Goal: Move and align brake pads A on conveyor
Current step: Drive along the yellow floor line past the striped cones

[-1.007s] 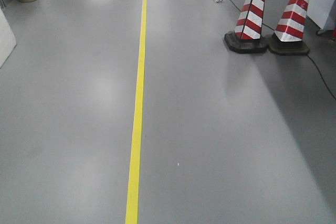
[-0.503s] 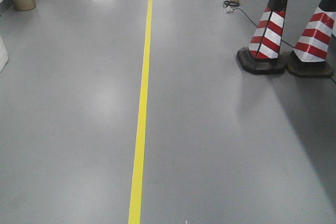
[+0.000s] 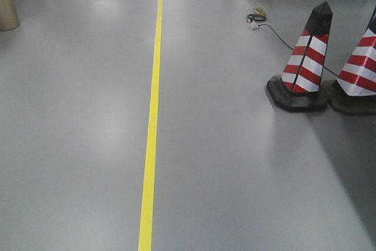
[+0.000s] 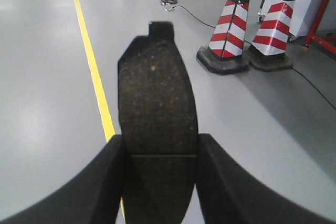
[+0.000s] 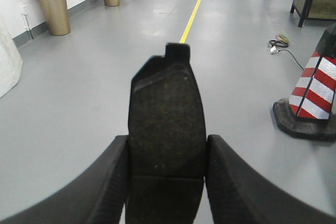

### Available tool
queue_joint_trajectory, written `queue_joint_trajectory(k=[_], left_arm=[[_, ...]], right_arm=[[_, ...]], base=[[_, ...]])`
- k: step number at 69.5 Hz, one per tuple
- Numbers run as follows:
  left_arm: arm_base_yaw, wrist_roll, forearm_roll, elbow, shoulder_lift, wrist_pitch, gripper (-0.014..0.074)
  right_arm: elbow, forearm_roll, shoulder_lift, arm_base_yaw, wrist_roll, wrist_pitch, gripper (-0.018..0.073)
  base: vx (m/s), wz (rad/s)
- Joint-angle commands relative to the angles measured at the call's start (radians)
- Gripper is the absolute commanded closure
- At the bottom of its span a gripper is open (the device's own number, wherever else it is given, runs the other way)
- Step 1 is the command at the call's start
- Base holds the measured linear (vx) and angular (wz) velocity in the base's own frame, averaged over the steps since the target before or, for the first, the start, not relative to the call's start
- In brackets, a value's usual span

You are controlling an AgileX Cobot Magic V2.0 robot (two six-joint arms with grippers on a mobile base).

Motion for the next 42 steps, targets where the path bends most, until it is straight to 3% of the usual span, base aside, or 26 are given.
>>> queue_joint_trajectory(k=[1,42], left_arm=[[-0.004,-0.01,0.019,-0.029,0.006,-0.083,0.0603],[-0.004,-0.01,0.019,-0.029,0.006,-0.083,0.0603]], right_arm=[[-0.029,-0.021,0.006,-0.005,-0.004,-0.084,0.0564],[-0.029,-0.021,0.006,-0.005,-0.004,-0.083,0.0564]], base=[[0.7,-0.06],[0.69,0.01]])
